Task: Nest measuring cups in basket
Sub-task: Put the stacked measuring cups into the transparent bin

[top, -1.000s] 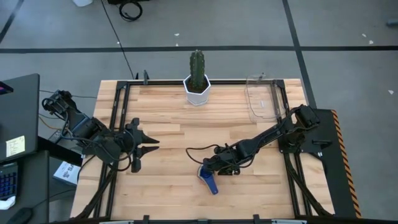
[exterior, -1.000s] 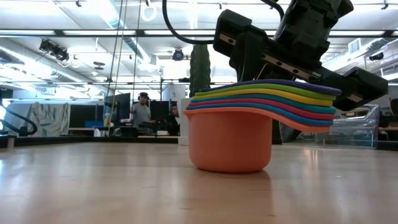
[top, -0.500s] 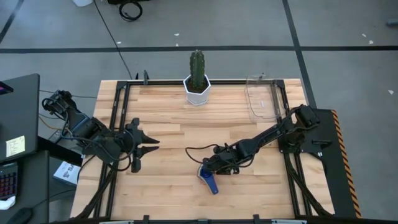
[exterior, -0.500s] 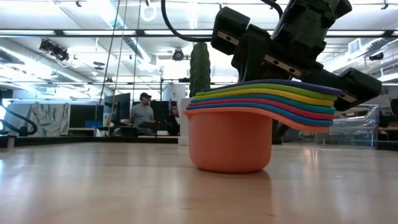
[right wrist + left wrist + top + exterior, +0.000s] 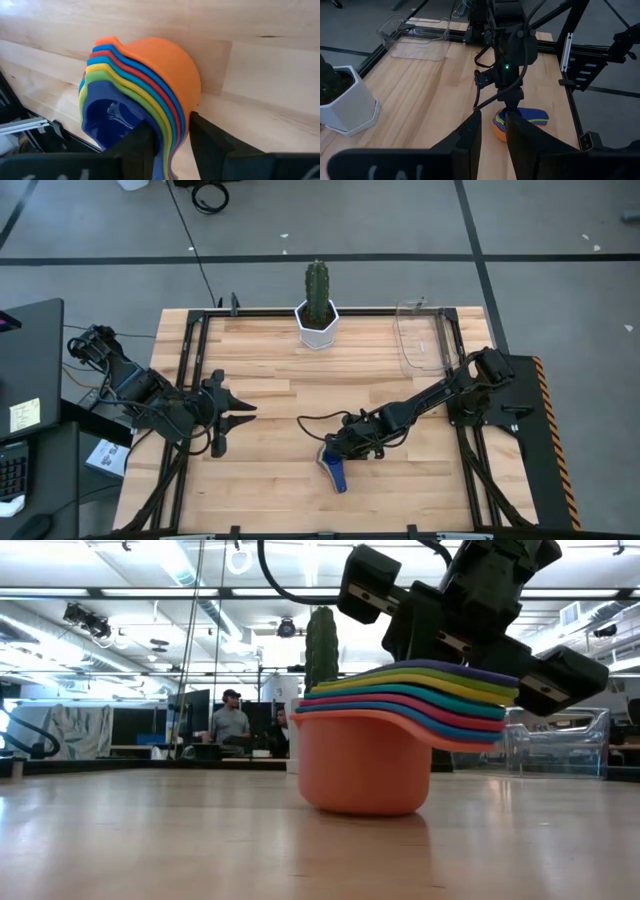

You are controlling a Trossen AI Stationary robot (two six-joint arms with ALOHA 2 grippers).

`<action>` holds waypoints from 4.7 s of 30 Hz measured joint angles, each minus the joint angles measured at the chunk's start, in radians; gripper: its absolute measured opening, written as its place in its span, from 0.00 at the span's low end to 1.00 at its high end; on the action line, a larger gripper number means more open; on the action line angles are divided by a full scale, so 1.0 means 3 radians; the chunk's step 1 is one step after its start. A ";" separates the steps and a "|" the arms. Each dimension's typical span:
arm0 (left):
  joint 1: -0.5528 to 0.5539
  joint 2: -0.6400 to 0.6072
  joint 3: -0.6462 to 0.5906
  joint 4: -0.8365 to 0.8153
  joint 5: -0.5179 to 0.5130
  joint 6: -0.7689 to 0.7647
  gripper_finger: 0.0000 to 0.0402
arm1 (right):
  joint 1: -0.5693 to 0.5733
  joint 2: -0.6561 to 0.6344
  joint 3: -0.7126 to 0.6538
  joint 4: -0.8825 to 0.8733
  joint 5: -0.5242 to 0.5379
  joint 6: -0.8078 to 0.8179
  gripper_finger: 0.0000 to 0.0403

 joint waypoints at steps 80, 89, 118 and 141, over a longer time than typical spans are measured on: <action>0.0000 0.0000 0.0001 -0.0001 0.0001 -0.0001 0.23 | -0.0222 0.0021 -0.0015 0.0337 -0.0208 -0.0936 0.24; 0.0000 0.0000 0.0003 -0.0002 0.0001 0.0001 0.23 | -0.0248 0.0020 -0.0015 0.0357 -0.0214 -0.0937 0.23; 0.0001 0.0000 0.0003 -0.0002 0.0000 0.0000 0.23 | -0.0326 0.0010 -0.0006 0.0354 -0.0221 -0.1284 0.23; -0.0001 0.0000 0.0003 -0.0001 0.0001 -0.0001 0.23 | -0.0509 0.0008 -0.0005 0.0381 -0.0206 -0.1405 0.23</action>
